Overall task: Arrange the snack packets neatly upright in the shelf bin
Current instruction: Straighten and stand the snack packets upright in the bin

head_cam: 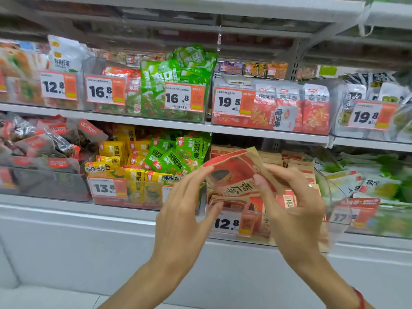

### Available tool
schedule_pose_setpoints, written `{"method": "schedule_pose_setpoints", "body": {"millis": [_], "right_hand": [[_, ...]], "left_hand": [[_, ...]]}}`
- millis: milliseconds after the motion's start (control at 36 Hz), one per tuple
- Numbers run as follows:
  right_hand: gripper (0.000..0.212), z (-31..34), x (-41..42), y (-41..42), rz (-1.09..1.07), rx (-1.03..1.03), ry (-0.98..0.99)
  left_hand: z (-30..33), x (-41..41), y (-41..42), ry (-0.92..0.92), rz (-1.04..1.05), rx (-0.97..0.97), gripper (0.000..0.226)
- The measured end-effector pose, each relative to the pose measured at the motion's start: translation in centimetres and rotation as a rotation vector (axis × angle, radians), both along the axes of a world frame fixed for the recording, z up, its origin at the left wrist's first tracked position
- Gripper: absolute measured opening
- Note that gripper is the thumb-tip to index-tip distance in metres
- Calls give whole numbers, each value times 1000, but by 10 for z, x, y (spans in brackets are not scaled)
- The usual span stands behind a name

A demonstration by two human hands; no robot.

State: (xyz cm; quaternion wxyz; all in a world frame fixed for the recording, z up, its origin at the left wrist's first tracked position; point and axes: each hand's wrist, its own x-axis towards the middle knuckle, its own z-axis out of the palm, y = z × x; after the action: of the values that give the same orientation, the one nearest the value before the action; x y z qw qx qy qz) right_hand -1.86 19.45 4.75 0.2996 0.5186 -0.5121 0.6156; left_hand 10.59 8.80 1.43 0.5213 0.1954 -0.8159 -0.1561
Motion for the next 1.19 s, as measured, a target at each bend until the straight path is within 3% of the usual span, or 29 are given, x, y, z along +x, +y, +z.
{"method": "schedule_pose_setpoints", "body": {"millis": [194,472,639,722,806,917,1000,1195], "right_hand": [[25,9,19,15,89,-48,-54],[23,11,16,17,250,144,-414],[20,5,6,12,300,266,-637],[20,2,4,11,320,330,-735],[22,0,4,12,246,288,-717],[20,1,-1,13,238,278,-809],[18,2,-2,15,257,306,-854],[14,3,-1,21,335,362,-812]], "left_hand": [[3,0,7,21,-86,-54,97],[-8,2,16,-95,-95,115,100],[-9,-5,14,-186,-122,157,63],[-9,-8,17,-182,-166,210,83],[-9,-9,20,-230,-170,236,95],[-10,-12,17,-260,-181,324,89],[-10,-11,14,-307,-194,407,101],[-11,-9,12,-348,-248,425,92]]}}
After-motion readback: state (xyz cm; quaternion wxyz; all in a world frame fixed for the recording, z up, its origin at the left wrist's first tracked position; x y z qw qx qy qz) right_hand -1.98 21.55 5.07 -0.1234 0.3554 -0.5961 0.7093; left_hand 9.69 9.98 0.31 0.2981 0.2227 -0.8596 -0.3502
